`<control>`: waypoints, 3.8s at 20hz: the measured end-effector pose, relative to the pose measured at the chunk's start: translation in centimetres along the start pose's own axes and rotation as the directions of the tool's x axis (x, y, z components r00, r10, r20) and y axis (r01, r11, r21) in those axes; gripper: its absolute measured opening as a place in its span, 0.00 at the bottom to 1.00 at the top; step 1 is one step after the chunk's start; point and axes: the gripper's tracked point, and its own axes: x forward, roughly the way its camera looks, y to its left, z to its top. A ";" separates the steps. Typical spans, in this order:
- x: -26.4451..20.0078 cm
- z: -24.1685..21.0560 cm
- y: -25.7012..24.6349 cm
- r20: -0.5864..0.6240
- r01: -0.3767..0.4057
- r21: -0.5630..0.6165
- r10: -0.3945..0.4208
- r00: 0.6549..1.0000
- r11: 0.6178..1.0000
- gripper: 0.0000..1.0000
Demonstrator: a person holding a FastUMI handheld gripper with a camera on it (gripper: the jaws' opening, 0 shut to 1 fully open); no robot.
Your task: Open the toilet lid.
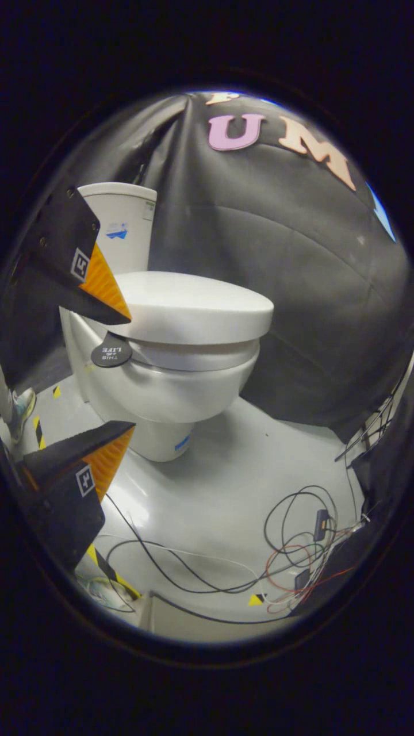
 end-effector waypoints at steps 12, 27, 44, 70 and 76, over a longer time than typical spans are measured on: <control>1.8 -0.9 1.9 0.015 -0.034 -0.065 0.035 0.999 0.997 0.08; -1.0 -0.9 4.9 0.093 0.003 -0.300 0.026 0.995 0.954 0.02; -4.7 -1.2 12.8 0.219 0.034 -0.497 0.088 0.972 0.867 0.02; -7.8 -4.3 20.7 0.315 0.095 -0.670 0.165 0.935 0.736 0.02; -8.5 -5.4 22.4 0.362 0.161 -0.718 0.165 0.918 0.678 0.02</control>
